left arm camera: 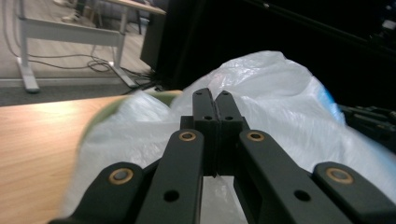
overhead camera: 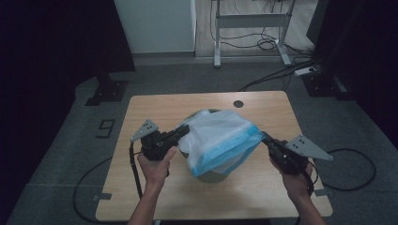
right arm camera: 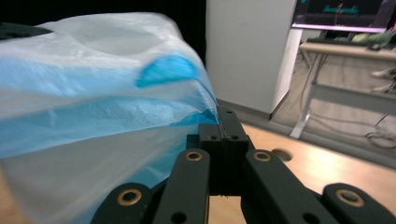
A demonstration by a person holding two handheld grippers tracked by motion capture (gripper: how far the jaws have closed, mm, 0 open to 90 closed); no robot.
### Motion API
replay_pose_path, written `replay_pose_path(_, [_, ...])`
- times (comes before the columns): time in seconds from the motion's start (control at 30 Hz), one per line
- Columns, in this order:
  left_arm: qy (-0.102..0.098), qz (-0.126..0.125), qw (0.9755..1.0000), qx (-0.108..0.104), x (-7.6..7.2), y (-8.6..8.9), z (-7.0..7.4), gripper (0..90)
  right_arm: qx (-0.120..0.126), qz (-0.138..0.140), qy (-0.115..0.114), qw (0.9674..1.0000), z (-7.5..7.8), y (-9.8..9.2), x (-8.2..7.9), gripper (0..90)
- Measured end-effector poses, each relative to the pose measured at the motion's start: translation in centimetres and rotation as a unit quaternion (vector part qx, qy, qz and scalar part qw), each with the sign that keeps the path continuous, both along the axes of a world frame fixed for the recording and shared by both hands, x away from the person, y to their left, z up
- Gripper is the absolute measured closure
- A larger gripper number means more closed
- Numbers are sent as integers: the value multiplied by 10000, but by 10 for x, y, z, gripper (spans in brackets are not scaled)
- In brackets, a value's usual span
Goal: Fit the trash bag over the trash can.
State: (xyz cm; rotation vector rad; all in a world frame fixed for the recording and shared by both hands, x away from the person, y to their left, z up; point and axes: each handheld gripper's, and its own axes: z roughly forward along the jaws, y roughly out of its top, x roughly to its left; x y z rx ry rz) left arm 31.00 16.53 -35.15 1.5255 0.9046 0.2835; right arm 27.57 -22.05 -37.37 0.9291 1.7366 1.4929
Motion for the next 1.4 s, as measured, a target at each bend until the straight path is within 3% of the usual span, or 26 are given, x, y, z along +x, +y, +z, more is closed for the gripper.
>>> replay_pose_path(0.13, [15,193,9997,-157,3,13,-1,896,-48,-64,-66,9999,3,-9,10,889])
replay_pose_path(0.3, [65,324,9992,-243,3,25,-7,895,-37,-154,-2,9999,-6,-20,16,889])
replay_pose_path(0.47, [133,233,9994,-203,-3,30,-14,887,-20,18,-37,10000,-14,-24,12,889])
replay_pose_path(0.57, [74,70,9997,-199,-9,31,-13,795,-21,223,-141,9996,-15,-22,5,889])
replay_pose_path(0.73, [-259,1,9995,163,-22,23,8,581,-52,406,-250,9988,-10,-17,1,889])
replay_pose_path(0.87, [-514,-18,9977,437,-31,15,22,421,-82,442,-269,9986,-4,-14,-1,889])
replay_pose_path(1.03, [-605,-177,9944,844,-31,2,29,392,-124,555,-274,9980,-1,-11,-4,889])
replay_pose_path(1.23, [-790,-73,9875,1360,-25,-13,35,372,-209,636,-236,9975,1,-6,-3,889])
replay_pose_path(1.4, [-872,-10,9882,1259,-26,-6,33,339,-214,584,-170,9979,-2,-11,-1,889])
